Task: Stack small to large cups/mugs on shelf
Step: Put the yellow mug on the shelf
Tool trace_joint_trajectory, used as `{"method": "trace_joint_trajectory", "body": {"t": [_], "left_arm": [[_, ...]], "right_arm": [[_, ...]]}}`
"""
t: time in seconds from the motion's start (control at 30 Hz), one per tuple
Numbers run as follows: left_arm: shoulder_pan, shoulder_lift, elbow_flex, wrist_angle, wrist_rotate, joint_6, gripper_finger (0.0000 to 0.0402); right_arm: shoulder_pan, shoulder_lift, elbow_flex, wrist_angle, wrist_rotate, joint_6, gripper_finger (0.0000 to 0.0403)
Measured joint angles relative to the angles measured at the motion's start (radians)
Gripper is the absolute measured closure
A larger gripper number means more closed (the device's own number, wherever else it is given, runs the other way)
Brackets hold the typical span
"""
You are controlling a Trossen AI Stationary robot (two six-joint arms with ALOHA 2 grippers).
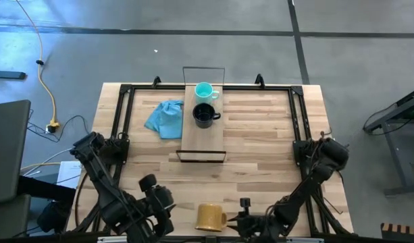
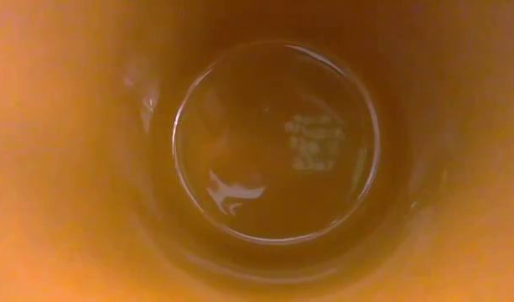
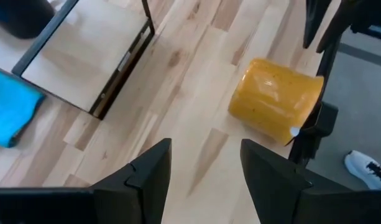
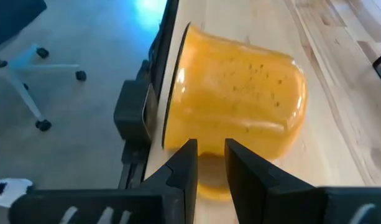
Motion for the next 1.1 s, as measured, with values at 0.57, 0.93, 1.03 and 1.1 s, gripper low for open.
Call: {"method": "trace_joint_trajectory", "body": {"t": [0.57,0.93,1.03,1.1], "left_arm": [[0.001,0.0,0.0,0.042,0.008,0.003,0.022],[0.001,0.0,0.0,0.028,0.011,0.01,0.022],[0.001,0.0,0.0,0.017,0.012,0.011,0.022],[0.001,0.0,0.0,0.009,0.011,0.011,0.022]], "right_arm": [[0.031,0.118,0.0,0.103,0.013,0.077,0.0332],[-0.017,0.141,0.0,0.136,-0.032,0.043,0.0332],[-0.028,0.141,0.0,0.137,-0.073,0.04,0.0332],[-0.032,0.141,0.0,0.136,-0.092,0.036,0.0332]]}}
